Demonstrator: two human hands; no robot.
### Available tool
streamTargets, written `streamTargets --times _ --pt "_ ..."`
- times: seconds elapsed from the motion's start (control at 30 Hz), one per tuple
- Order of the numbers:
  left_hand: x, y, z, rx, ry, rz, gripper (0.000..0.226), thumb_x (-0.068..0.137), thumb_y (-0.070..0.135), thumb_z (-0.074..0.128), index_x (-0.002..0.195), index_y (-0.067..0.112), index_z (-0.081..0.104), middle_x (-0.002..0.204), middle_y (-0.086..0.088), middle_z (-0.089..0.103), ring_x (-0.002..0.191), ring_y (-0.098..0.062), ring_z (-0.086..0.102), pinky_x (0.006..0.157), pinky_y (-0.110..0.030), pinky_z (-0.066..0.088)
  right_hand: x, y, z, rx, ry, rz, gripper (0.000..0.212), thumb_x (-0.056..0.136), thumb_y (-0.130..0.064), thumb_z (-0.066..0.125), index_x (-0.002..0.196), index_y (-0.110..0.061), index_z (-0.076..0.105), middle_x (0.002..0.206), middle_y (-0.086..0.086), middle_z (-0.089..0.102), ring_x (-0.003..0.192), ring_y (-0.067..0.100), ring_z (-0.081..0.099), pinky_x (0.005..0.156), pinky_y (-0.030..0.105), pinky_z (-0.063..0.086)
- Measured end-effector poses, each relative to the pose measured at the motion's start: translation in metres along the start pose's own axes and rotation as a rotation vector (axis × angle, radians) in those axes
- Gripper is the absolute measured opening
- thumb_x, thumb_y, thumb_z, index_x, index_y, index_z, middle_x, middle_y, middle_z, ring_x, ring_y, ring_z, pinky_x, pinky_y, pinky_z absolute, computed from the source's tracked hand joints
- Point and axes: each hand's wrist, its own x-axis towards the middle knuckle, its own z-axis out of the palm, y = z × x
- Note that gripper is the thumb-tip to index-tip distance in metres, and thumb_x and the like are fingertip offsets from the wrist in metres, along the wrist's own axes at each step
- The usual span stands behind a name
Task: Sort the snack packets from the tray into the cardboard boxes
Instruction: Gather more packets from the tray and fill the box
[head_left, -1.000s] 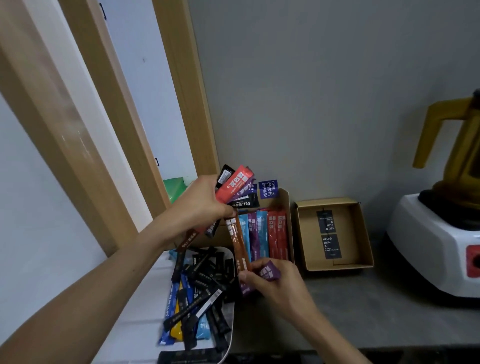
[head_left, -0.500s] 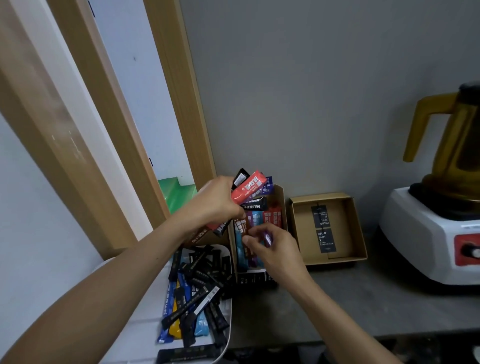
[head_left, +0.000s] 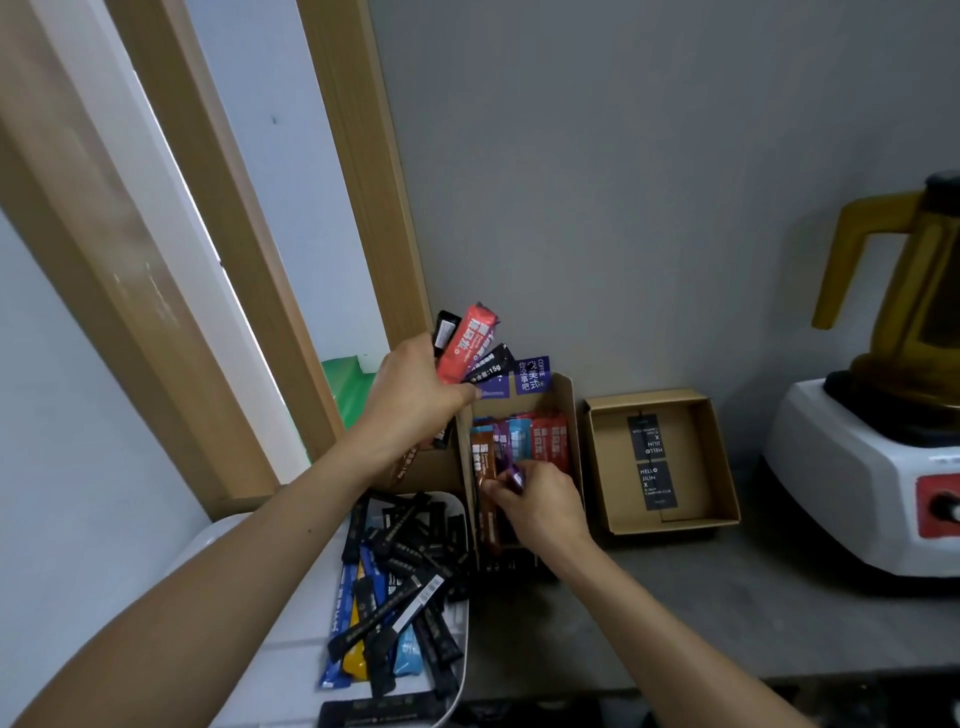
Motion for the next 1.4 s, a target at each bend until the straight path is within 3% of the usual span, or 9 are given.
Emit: streamTargets --times 0.3,0.43,0.57,0.77,0.9,1.07,1.17,1.3,1.4 --pt "-0.006 -0.014 0.003 -0.078 -0.014 -0.050 0.051 0.080 0.036 0.086 0.117 0.020 0.056 0.092 0.016 0.058 0.087 -0.006 0.060 0.066 -0.017 0.042 -0.003 -0.007 0.004 -0.085 0.060 0.001 0.041 0.090 -0.038 0.076 0.126 -0.022 0.064 0.115 -0.004 0.071 0.106 0.016 0.070 0.092 0.042 0.061" --pt "-0.014 -0.007 -0.001 -0.126 -0.026 -0.041 0.046 0.081 0.031 0.086 0.111 0.025 0.051 0.090 0.019 0.057 0.079 0.001 0.058 0.064 -0.014 0.042 -0.006 -0.011 -0.006 0.144 0.036 0.026 0.033 0.086 -0.035 0.081 0.112 -0.021 0.066 0.108 -0.005 0.072 0.101 0.013 0.071 0.091 0.041 0.061" --pt "-0.019 0.001 -0.006 -0.200 -0.111 -0.088 0.045 0.076 0.028 0.089 0.106 0.023 0.056 0.094 0.007 0.067 0.082 -0.006 0.067 0.066 -0.020 0.048 -0.012 -0.021 -0.030 0.499 -0.173 0.048 0.024 0.087 -0.007 0.077 0.105 -0.020 0.070 0.102 -0.002 0.074 0.100 0.014 0.071 0.094 0.040 0.058" --pt "-0.022 0.011 0.000 -0.137 -0.205 -0.007 0.059 0.061 0.031 0.098 0.106 0.024 0.060 0.094 0.005 0.071 0.087 -0.010 0.070 0.078 -0.029 0.057 -0.014 -0.016 -0.044 0.968 -0.416 0.019 0.040 0.095 0.013 0.047 0.119 -0.008 0.071 0.101 0.014 0.064 0.091 0.023 0.063 0.091 0.041 0.048" --pt "-0.022 0.014 0.004 -0.122 -0.254 0.042 0.058 0.063 0.026 0.097 0.107 0.028 0.058 0.096 0.006 0.071 0.088 -0.009 0.071 0.085 -0.036 0.061 -0.013 -0.010 -0.051 0.934 -0.543 0.026 0.036 0.102 -0.002 0.046 0.133 -0.015 0.060 0.092 0.015 0.065 0.076 0.024 0.061 0.081 0.042 0.051" --pt "-0.020 0.020 0.010 -0.079 -0.359 0.087 0.057 0.070 0.023 0.093 0.116 0.024 0.059 0.101 0.005 0.072 0.091 -0.009 0.071 0.089 -0.035 0.060 -0.020 -0.018 -0.055 0.978 -0.642 -0.001 0.023 0.088 0.011 0.037 0.103 -0.001 0.051 0.078 0.015 0.062 0.063 0.019 0.049 0.063 0.030 0.040" --pt "-0.017 0.021 0.012 -0.051 -0.353 0.068 0.050 0.074 0.024 0.091 0.113 0.024 0.060 0.101 0.005 0.072 0.090 -0.008 0.071 0.087 -0.032 0.058 -0.023 -0.018 -0.056 1.055 -0.736 -0.054 0.028 0.083 0.010 0.042 0.107 -0.001 0.050 0.087 0.018 0.066 0.068 0.021 0.053 0.066 0.032 0.043" --pt "-0.008 0.018 0.004 0.000 -0.277 0.011 0.046 0.078 0.028 0.088 0.110 0.025 0.054 0.096 0.010 0.066 0.085 -0.006 0.065 0.071 -0.022 0.050 -0.026 -0.002 -0.049 0.792 -0.533 -0.094 0.029 0.101 -0.007 0.059 0.129 -0.008 0.058 0.112 0.011 0.075 0.105 0.028 0.073 0.097 0.042 0.057" --pt "-0.001 0.014 -0.003 0.037 -0.259 -0.001 0.043 0.079 0.026 0.087 0.105 0.025 0.052 0.090 0.011 0.062 0.081 -0.005 0.063 0.067 -0.021 0.046 -0.032 0.013 -0.035 0.654 -0.336 -0.159 0.026 0.097 -0.023 0.068 0.123 -0.021 0.066 0.117 0.003 0.074 0.111 0.023 0.071 0.094 0.042 0.059"
